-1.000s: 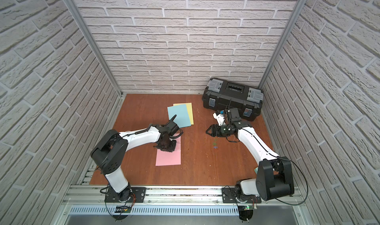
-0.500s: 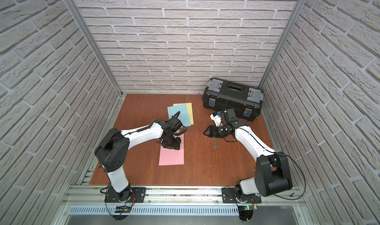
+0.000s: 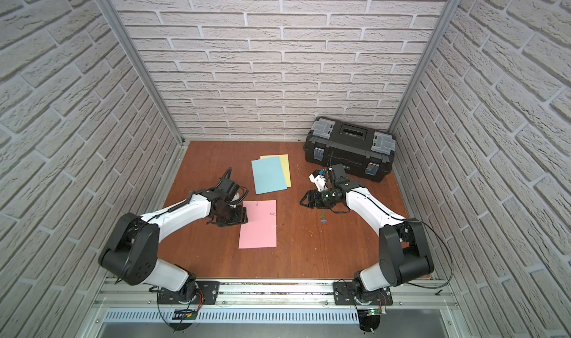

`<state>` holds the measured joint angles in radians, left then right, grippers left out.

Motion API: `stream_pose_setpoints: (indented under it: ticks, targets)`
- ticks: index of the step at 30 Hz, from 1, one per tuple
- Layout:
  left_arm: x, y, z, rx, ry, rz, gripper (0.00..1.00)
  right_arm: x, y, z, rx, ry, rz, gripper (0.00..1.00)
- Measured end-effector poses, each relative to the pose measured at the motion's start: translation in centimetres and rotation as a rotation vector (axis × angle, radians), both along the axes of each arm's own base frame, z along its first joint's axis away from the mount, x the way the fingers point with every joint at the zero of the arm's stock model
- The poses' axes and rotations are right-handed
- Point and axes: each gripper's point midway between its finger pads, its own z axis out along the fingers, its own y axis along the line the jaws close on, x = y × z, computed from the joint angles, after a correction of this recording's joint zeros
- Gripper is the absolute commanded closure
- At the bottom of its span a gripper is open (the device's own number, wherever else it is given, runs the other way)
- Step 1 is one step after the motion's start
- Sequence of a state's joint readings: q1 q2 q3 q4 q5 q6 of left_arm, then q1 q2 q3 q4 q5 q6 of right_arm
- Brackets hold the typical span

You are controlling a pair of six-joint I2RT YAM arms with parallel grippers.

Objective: Unclip the paperclips from the documents
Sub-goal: Move the document to the center of the board.

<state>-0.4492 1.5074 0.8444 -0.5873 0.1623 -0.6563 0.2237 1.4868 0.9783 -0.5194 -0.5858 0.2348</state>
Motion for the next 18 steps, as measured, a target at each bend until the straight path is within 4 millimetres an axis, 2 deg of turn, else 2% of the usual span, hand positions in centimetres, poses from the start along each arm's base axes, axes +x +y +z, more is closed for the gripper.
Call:
stream_pose_setpoints:
  ticks: [4, 9, 14, 18]
  targets:
    - [0.4, -0.7, -0.9, -0.036, 0.013, -0.002, 0.31, -0.1, 0.3, 0.0, 0.001, 0.0, 0.006, 0.39]
    - [0.9, -2.1, -1.0, -0.071, 0.018, -0.017, 0.33, -0.1, 0.4, 0.0, 0.002, 0.004, 0.003, 0.39]
    - [1.5, -5.6, -0.7, -0.129, 0.0, -0.082, 0.33, -0.2, 1.1, -0.2, 0.006, 0.005, 0.015, 0.38]
    - [1.6, -8.5, -0.5, -0.172, 0.001, -0.127, 0.33, -0.3, 2.3, -1.4, 0.005, 0.036, 0.034, 0.39]
